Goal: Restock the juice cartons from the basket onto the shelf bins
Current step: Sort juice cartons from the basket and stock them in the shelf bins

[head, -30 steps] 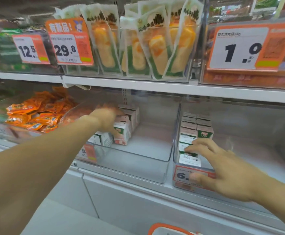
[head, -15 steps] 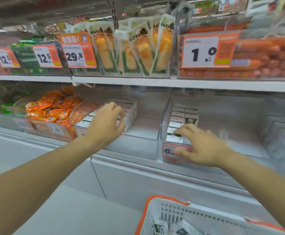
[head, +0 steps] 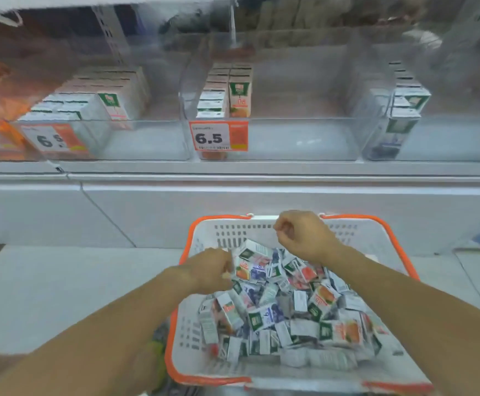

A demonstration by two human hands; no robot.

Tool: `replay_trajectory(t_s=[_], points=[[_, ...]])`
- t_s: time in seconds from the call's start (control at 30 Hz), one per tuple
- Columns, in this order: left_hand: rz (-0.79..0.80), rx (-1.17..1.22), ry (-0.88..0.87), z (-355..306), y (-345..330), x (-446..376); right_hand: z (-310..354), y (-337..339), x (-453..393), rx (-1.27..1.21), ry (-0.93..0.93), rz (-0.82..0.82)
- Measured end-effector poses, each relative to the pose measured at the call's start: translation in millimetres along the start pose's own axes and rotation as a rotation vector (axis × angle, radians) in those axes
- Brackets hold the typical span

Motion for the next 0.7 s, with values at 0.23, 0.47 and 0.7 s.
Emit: replay_trajectory(t_s=[0.23, 0.47, 0.7], points=[[-0.074, 0.382, 0.111, -2.0, -71.2, -25.5, -69.4, -47.0, 50.4, 0.061, -0.32, 0.202], [-0.191, 0.58, 0.308, -8.6, -98.4, -69.3, -94.8, -57.8, 62.6, 0.038, -0.417, 0.156], [-0.322, 0.713, 0.535, -9.1, -106.6, -93.6, -93.8, -69.7, 47.8, -0.043, -0.462, 0.066]])
Point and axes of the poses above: each hand's wrist, its own x-axis away from the middle knuckle, its own y-axis out of the back of the hand, z = x × y, the point moved 1 cm from there along -x, towards the middle knuckle, and after that the axes turned 5 degrees about y, right-handed, at the moved point
